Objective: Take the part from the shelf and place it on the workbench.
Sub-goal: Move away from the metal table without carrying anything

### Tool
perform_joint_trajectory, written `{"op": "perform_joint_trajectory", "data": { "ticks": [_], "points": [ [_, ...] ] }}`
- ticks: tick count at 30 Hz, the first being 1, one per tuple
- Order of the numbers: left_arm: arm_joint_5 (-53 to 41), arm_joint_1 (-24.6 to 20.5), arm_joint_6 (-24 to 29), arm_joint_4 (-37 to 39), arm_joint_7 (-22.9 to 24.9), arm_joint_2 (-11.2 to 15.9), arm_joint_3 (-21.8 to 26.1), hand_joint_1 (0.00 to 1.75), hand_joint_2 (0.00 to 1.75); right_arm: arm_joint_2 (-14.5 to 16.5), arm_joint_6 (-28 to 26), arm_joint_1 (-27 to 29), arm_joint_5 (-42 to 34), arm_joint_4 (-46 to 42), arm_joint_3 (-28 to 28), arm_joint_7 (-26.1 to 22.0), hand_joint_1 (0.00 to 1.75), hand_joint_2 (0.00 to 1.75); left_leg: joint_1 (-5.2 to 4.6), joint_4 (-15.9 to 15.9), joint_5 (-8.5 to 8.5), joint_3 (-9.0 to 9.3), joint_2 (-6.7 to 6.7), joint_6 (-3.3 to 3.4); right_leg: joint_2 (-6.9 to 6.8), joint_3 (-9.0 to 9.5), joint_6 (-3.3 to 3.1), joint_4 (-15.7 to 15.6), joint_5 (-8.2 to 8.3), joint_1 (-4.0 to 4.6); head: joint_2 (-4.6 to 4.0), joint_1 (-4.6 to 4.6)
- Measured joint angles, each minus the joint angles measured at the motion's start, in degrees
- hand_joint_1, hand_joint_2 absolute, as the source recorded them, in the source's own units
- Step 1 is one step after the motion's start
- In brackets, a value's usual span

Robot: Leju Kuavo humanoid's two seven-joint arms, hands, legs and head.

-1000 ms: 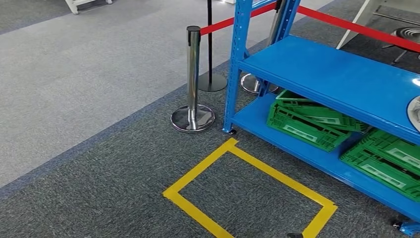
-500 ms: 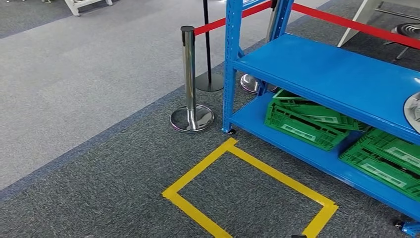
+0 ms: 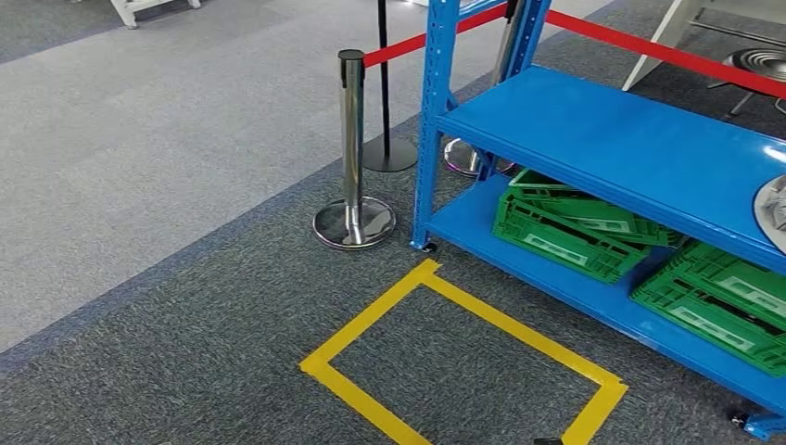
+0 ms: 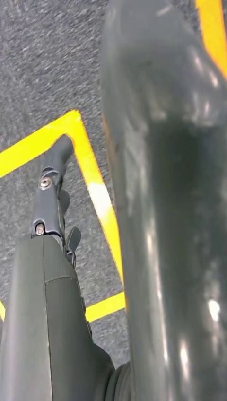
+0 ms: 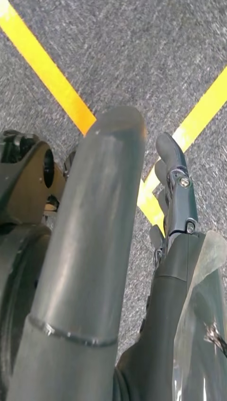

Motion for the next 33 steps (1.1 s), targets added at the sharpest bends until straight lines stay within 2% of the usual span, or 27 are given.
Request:
{"op": "perform_joint_trajectory", "data": {
  "ticks": [1,3,4,5,6,7,8,9,10,11,14,15,17,19,20,21,22,24,25,26,27,30,31,33],
  "points": [
    [-0.01,-0.03,-0.01,0.00,0.00,-0.03,0.00,0.00,0.00,0.00,0.00,-0.02,-0.02,0.00,0.00,0.01,0.00,0.00,0.13,-0.41,0.16,0.20,0.04,0.26,-0.01,-1.00,0.21,1.96,-1.16,-0.02,0.00,0.08],
    [-0.06,-0.10,-0.02,0.00,0.00,-0.10,0.00,0.00,0.00,-0.01,0.01,0.00,-0.07,0.00,0.01,0.07,0.00,0.00,0.12,-0.58,0.14,0.31,0.11,0.55,-0.03,-4.67,0.53,9.10,-4.41,-0.08,0.00,0.16],
    [-0.10,-0.11,-0.01,0.00,0.00,-0.13,0.00,0.00,0.00,-0.01,0.02,0.06,-0.10,0.00,0.02,0.15,0.00,0.00,0.10,-0.56,0.07,0.34,0.13,0.62,-0.03,-6.57,0.70,12.59,-5.49,-0.11,0.00,0.15],
    [-0.13,-0.10,-0.01,0.00,0.00,-0.14,0.00,0.00,0.00,-0.02,0.04,0.16,-0.12,0.00,0.02,0.23,0.00,0.00,0.09,-0.54,-0.02,0.42,0.14,0.65,-0.06,-7.78,0.85,14.57,-5.60,-0.16,0.00,0.15],
    [-0.15,-0.08,-0.01,0.00,0.01,-0.14,0.00,0.00,0.00,-0.02,0.11,0.24,-0.14,0.00,0.02,0.31,0.00,0.00,0.11,-0.51,-0.14,0.56,0.11,0.60,-0.09,-7.94,0.97,14.35,-4.57,-0.22,0.00,0.15],
    [-0.16,-0.08,0.00,0.00,0.01,-0.16,0.00,0.00,0.00,-0.03,0.18,0.29,-0.14,0.00,0.02,0.35,0.00,0.00,0.16,-0.47,-0.32,0.77,0.07,0.50,-0.16,-6.90,1.04,11.75,-2.52,-0.30,0.00,0.16],
    [-0.17,-0.06,-0.01,0.00,0.02,-0.19,0.00,0.00,0.00,-0.03,0.26,0.29,-0.14,0.00,0.02,0.37,0.00,0.00,0.19,-0.37,-0.58,1.01,0.04,0.29,-0.29,-5.13,1.09,7.75,-0.31,-0.40,0.00,0.17],
    [-0.19,-0.07,-0.01,0.00,0.02,-0.20,0.01,0.00,0.00,-0.03,0.34,0.23,-0.13,0.00,0.02,0.40,0.00,0.00,0.10,-0.18,-0.89,1.16,0.01,-0.01,-0.40,-3.37,1.10,3.98,1.17,-0.42,0.00,0.21],
    [-0.21,-0.09,-0.01,0.00,0.03,-0.20,0.01,0.00,0.00,-0.03,0.40,0.15,-0.11,0.00,0.02,0.45,0.00,0.00,0.00,0.01,-1.14,1.23,0.00,-0.31,-0.43,-1.89,0.86,1.20,1.97,-0.42,0.00,0.19],
    [-0.24,-0.12,-0.01,0.00,0.03,-0.17,0.02,0.00,0.00,-0.03,0.45,0.10,-0.09,0.00,0.02,0.51,0.00,0.00,-0.11,0.17,-1.32,1.22,0.01,-0.60,-0.43,-1.09,0.57,-0.21,2.00,-0.38,0.00,0.11],
    [-0.36,-0.24,0.02,-0.03,0.04,-0.13,0.02,0.00,0.00,-0.03,0.48,0.22,-0.05,0.00,0.02,0.63,0.00,0.00,-0.08,0.52,-1.75,1.30,0.03,-1.25,-0.29,-0.54,-0.59,-0.52,1.51,-0.32,0.00,-0.20],
    [-0.43,-0.27,0.03,-0.05,0.04,-0.13,0.02,0.00,0.00,-0.02,0.46,0.26,-0.05,-0.01,0.01,0.67,0.00,0.00,-0.03,1.39,-2.36,1.07,0.02,-1.51,-0.32,-0.33,-0.96,-0.59,1.40,-0.39,0.00,-0.34],
    [-0.60,-0.28,0.02,-0.09,0.04,-0.12,0.02,0.00,0.00,-0.02,0.44,0.18,-0.01,-0.02,0.01,1.06,0.00,0.00,0.12,6.71,-5.01,-1.27,0.00,-2.07,-0.39,0.19,-1.61,-0.70,1.10,-0.51,0.00,-0.58],
    [-0.69,-0.19,0.00,-0.09,0.05,-0.12,0.02,0.00,0.00,-0.02,0.47,0.09,0.07,-0.02,0.02,1.92,0.00,0.00,0.21,14.92,-7.93,-5.59,0.00,-2.35,-0.38,0.62,-1.98,-0.70,0.70,-0.44,0.00,-0.71],
    [-0.73,-0.10,-0.01,-0.09,0.05,-0.12,0.02,0.00,0.00,-0.02,0.50,0.14,0.09,-0.02,0.02,2.38,0.00,0.00,0.22,17.52,-8.26,-7.19,-0.01,-2.35,-0.33,0.89,-2.04,-0.70,0.48,-0.40,0.00,-0.73],
    [-0.78,-0.02,-0.02,-0.09,0.07,-0.11,0.02,0.00,0.00,-0.02,0.55,0.20,0.11,-0.01,0.02,2.79,0.00,0.00,0.21,17.94,-7.30,-7.86,-0.01,-2.25,-0.26,1.25,-2.05,-0.70,0.21,-0.38,0.00,-0.74],
    [-0.83,0.04,-0.02,-0.09,0.07,-0.10,0.02,0.00,0.00,-0.02,0.57,0.26,0.13,-0.01,0.02,3.10,0.00,0.00,0.19,16.06,-5.24,-7.46,-0.01,-2.02,-0.16,1.68,-2.01,-0.70,-0.07,-0.35,0.00,-0.74],
    [-1.02,0.07,-0.02,-0.09,0.08,-0.03,0.04,0.00,0.00,0.06,0.61,0.29,0.14,0.00,0.02,3.41,0.00,0.00,-0.02,8.64,-0.40,-4.83,-0.03,-1.26,-0.02,2.35,-1.75,-0.76,-0.78,-0.28,0.00,-0.71],
    [-1.10,0.06,-0.01,-0.09,0.07,0.02,0.07,0.00,0.00,0.13,0.61,0.26,0.14,0.00,0.02,3.51,0.00,0.00,-0.18,5.27,0.73,-3.48,-0.02,-0.90,0.05,2.45,-1.49,-0.80,-1.11,-0.21,0.00,-0.72],
    [-1.22,0.00,0.00,-0.09,0.08,0.04,0.09,0.00,0.00,0.20,0.60,0.25,0.15,0.00,0.02,3.62,0.00,0.00,-0.32,3.12,1.02,-2.60,-0.01,-0.65,0.03,2.45,-1.16,-0.97,-1.35,-0.16,0.00,-0.69],
    [-1.29,-0.04,0.01,-0.09,0.09,0.06,0.10,0.00,0.00,0.25,0.61,0.24,0.15,0.00,0.02,3.73,0.00,0.00,-0.43,2.08,0.60,-2.20,-0.05,-0.48,-0.04,2.65,-0.74,-0.97,-1.33,-0.12,0.00,-0.66],
    [-1.63,0.07,0.05,-0.09,0.14,0.02,0.11,0.00,0.00,0.26,0.59,0.20,0.19,-0.01,0.02,4.05,0.00,0.00,-0.22,0.48,0.41,-1.16,-0.23,0.02,-0.33,3.24,0.37,-0.48,-1.40,-0.17,-0.01,-0.65],
    [-1.75,0.10,0.08,-0.09,0.15,0.01,0.11,0.00,0.00,0.26,0.54,0.10,0.20,-0.01,0.02,4.11,0.00,0.00,-0.10,0.20,0.41,-0.68,-0.24,0.23,-0.34,2.53,0.60,0.82,-2.08,-0.17,-0.01,-0.56],
    [-1.97,-0.01,0.11,-0.09,0.15,-0.06,0.11,0.00,0.00,0.26,0.44,-0.09,0.21,-0.02,0.02,4.17,0.00,0.00,-0.01,-0.03,0.21,-0.10,-0.22,0.57,-0.31,-1.20,0.99,7.04,-4.55,-0.16,-0.01,-0.27]
  ]
}}
